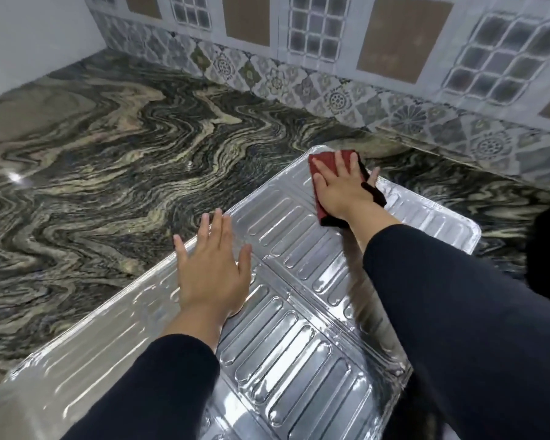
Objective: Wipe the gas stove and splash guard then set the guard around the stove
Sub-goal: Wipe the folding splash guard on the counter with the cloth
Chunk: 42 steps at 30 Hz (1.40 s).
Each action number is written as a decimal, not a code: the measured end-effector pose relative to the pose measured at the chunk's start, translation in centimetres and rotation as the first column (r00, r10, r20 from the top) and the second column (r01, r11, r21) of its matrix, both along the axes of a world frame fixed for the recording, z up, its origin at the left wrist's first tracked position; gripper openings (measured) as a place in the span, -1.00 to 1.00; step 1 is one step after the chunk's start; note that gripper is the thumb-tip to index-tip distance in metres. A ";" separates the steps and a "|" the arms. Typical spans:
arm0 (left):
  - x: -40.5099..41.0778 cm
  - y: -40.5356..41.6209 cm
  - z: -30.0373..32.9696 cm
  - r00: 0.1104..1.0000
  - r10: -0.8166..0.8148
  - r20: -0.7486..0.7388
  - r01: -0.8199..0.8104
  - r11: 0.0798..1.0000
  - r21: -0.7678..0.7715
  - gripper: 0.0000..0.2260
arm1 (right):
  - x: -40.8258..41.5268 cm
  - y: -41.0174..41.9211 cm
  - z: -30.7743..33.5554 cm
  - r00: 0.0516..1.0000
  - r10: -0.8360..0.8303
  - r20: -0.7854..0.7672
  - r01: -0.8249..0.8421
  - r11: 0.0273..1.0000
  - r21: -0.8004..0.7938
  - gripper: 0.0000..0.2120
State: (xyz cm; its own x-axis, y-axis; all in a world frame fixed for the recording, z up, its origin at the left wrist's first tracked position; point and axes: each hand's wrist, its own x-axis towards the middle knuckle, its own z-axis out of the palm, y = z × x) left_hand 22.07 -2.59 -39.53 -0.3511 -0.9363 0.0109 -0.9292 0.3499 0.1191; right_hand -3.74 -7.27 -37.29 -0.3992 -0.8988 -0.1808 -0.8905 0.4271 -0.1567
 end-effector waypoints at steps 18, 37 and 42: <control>0.2 0.0 0.5 0.999 -0.034 0.002 0.034 0.999 0.005 -0.25 | -5.0 14.5 -0.2 0.985 -0.169 -0.022 0.168 0.985 -0.037 -0.53; -0.4 -0.2 1.0 0.998 -0.042 0.041 0.041 0.999 0.035 -0.20 | 5.7 15.0 -0.5 0.993 0.078 0.092 -0.059 0.980 -0.189 -0.56; -0.5 -0.1 2.0 0.991 -0.035 0.126 0.019 0.992 0.126 -0.19 | 6.5 19.2 1.2 0.885 0.049 0.464 0.127 0.932 -0.340 -0.68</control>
State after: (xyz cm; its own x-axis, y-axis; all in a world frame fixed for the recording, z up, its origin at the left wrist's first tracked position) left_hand 21.60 -2.68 -37.55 -0.3677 -0.9176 -0.1511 -0.9298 0.3654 0.0442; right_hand 2.76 11.92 -36.08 -0.3857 -0.9222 -0.0280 -0.6633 0.2983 -0.6863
